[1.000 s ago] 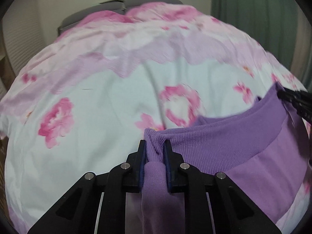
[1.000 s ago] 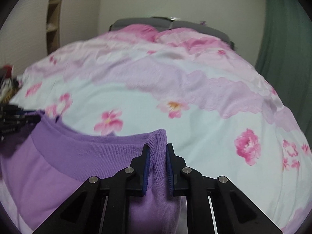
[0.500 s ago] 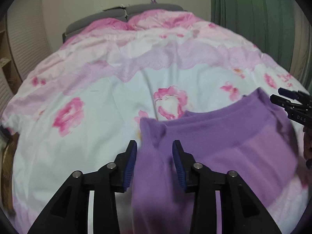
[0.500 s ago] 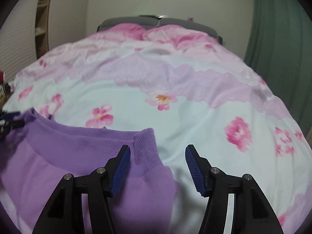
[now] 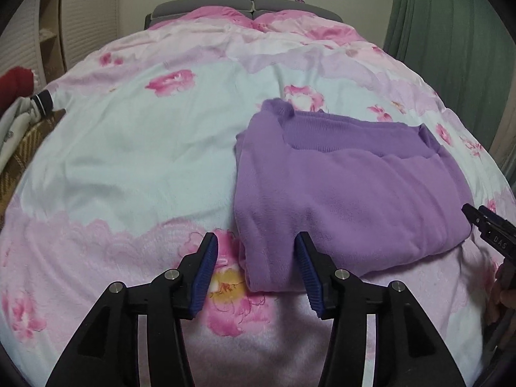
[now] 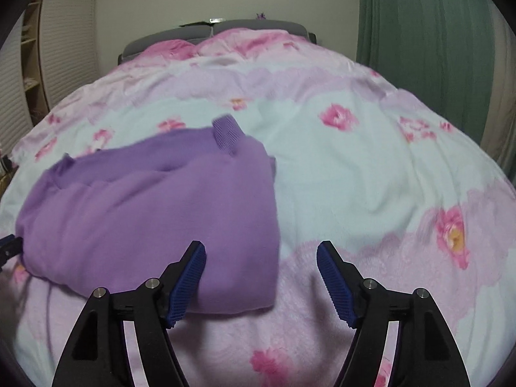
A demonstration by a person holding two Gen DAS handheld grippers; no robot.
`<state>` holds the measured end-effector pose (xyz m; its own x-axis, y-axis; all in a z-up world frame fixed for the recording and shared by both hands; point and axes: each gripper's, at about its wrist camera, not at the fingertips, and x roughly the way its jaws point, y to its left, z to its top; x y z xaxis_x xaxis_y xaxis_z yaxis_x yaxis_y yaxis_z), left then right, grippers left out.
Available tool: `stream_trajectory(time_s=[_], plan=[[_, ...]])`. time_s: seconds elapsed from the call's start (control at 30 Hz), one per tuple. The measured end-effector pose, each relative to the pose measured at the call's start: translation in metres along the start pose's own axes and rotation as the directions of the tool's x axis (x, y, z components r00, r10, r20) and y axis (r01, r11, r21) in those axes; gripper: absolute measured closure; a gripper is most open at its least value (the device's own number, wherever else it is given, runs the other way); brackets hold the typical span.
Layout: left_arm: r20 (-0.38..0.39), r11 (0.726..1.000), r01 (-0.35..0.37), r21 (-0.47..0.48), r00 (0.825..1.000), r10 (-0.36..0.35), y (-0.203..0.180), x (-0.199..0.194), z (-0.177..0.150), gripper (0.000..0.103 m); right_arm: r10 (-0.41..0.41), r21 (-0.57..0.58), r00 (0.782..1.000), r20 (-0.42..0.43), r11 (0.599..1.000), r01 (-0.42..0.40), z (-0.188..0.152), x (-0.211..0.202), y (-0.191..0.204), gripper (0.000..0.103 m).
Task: Fold small clothes
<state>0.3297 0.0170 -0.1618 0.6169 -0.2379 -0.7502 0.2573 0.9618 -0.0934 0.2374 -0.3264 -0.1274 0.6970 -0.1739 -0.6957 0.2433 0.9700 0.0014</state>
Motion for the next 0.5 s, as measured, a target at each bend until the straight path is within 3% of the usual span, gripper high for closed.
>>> stream_trajectory(time_s=[0.07, 0.1, 0.17, 0.27, 0.37, 0.5], plan=[[0.002, 1.0, -0.014, -0.001, 1.0, 0.014, 0.0, 0.005, -0.005, 0.053, 0.031, -0.022, 0.999, -0.041, 0.999, -0.032, 0.001, 0.01, 0.003, 0.063], [0.006, 1.0, -0.028, 0.008, 1.0, 0.028, 0.0, 0.008, -0.006, 0.053, 0.008, -0.044, 0.999, -0.046, 0.999, -0.01, 0.0, 0.013, 0.006, 0.063], [0.012, 0.999, -0.048, 0.013, 0.999, 0.048, 0.0, 0.012, -0.009, 0.052, -0.027, -0.069, 0.998, -0.049, 0.997, 0.023, -0.002, 0.019, 0.01, 0.063], [0.01, 0.999, -0.055, 0.003, 0.998, 0.055, 0.001, 0.013, -0.008, 0.05, -0.044, -0.043, 0.997, -0.067, 0.998, 0.041, -0.004, 0.027, 0.005, 0.052], [0.01, 0.999, -0.054, -0.005, 0.998, 0.054, -0.001, 0.003, -0.007, 0.052, -0.042, -0.026, 0.997, -0.058, 0.999, 0.041, -0.001, 0.014, 0.002, 0.05], [0.056, 0.998, -0.06, 0.012, 0.997, 0.06, -0.017, -0.025, 0.001, 0.052, -0.013, 0.012, 0.997, 0.079, 1.0, 0.012, 0.013, -0.025, 0.001, 0.048]])
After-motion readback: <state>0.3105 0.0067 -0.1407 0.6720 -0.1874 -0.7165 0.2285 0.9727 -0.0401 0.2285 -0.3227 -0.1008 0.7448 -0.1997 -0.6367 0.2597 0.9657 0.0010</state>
